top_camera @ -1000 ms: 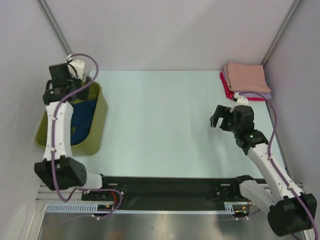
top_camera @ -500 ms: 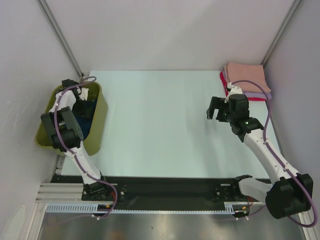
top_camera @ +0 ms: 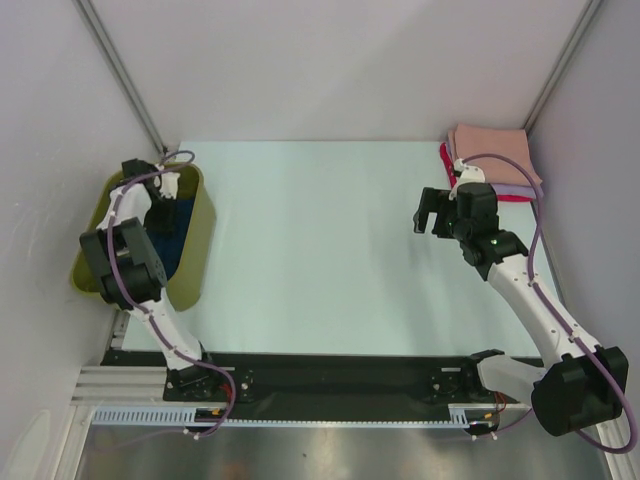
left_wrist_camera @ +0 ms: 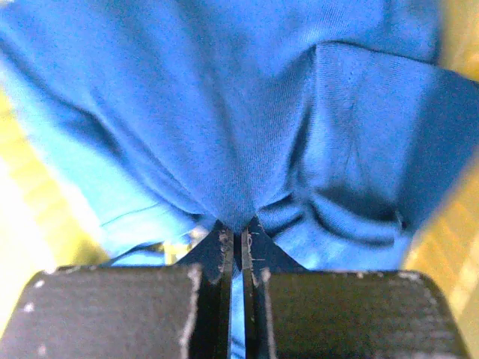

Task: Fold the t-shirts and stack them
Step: Grab the tshirt from the pile, then move the tshirt to the center of the board

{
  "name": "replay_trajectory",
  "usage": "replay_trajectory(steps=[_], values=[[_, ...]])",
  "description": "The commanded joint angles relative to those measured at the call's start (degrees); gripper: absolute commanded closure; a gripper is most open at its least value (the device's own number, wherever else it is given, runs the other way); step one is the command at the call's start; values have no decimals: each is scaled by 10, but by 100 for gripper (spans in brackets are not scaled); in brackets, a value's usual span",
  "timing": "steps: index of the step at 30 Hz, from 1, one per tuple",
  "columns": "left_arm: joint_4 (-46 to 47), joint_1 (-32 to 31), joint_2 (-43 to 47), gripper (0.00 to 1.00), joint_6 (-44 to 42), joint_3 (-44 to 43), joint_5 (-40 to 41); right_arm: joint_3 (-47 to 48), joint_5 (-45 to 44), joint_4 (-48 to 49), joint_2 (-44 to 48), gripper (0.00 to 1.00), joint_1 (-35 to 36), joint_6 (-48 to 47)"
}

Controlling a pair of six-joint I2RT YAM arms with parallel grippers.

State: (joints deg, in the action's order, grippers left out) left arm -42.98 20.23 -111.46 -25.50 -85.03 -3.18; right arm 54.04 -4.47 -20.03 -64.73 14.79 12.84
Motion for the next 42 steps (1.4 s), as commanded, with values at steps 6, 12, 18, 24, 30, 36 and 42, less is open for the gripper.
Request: replay_trajectory(steps=[6, 12, 18, 24, 30, 36, 42], values=[[16, -2, 230, 100, 21, -91, -48, 31, -6, 4, 10, 0, 4, -11], [-34, -26, 317, 100, 41, -199, -167, 38, 5, 12, 14, 0, 4, -5], [-128, -228, 373, 99, -13, -340, -281, 75, 35, 17, 16, 0, 4, 21], [-196, -389, 346, 100, -9, -424, -388, 103, 57, 19, 35, 0, 3, 36], [-128, -406, 348, 99, -16, -246, -390, 98, 22, 3, 62, 0, 0, 35], [7, -394, 305, 87, -23, -46, -287, 84, 20, -29, 59, 0, -3, 28], [48, -327, 123, 40, 60, -94, -148, 83, 31, -68, 28, 0, 15, 28]])
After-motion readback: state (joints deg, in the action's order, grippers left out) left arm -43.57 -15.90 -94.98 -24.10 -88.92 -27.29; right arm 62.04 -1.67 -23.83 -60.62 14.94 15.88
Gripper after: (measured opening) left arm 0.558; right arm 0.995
